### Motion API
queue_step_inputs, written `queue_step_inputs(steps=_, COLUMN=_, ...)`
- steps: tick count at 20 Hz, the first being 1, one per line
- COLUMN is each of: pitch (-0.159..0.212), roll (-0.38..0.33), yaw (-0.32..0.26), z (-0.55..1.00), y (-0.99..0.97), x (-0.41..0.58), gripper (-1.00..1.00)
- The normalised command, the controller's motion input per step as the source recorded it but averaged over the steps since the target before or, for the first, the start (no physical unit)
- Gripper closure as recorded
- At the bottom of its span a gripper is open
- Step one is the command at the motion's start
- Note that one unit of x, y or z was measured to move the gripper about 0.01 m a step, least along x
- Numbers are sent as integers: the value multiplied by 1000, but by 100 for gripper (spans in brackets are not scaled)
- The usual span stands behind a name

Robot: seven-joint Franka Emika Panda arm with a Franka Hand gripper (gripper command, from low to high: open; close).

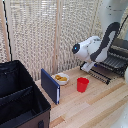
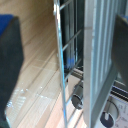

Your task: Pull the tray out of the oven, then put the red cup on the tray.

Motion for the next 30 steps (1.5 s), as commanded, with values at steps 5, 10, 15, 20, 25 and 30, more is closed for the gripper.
queue_step_inputs(steps=5, pitch=0, roll=96, yaw=-80, z=744, y=405, x=98, gripper=-100)
queue_step_inputs(steps=10, pitch=-1, roll=186, yaw=-142, z=566, y=384, x=0, gripper=-100)
queue_step_inputs(steps=15, pitch=-2, roll=204, yaw=-150, z=520, y=397, x=0, gripper=-100)
queue_step_inputs(steps=20, pitch=-16, roll=219, yaw=-171, z=474, y=386, x=-31, gripper=-100)
queue_step_inputs(steps=25, pitch=-9, roll=235, yaw=-164, z=455, y=306, x=-194, gripper=-100)
queue_step_inputs(steps=30, pitch=-36, roll=257, yaw=-166, z=389, y=162, x=-447, gripper=-100)
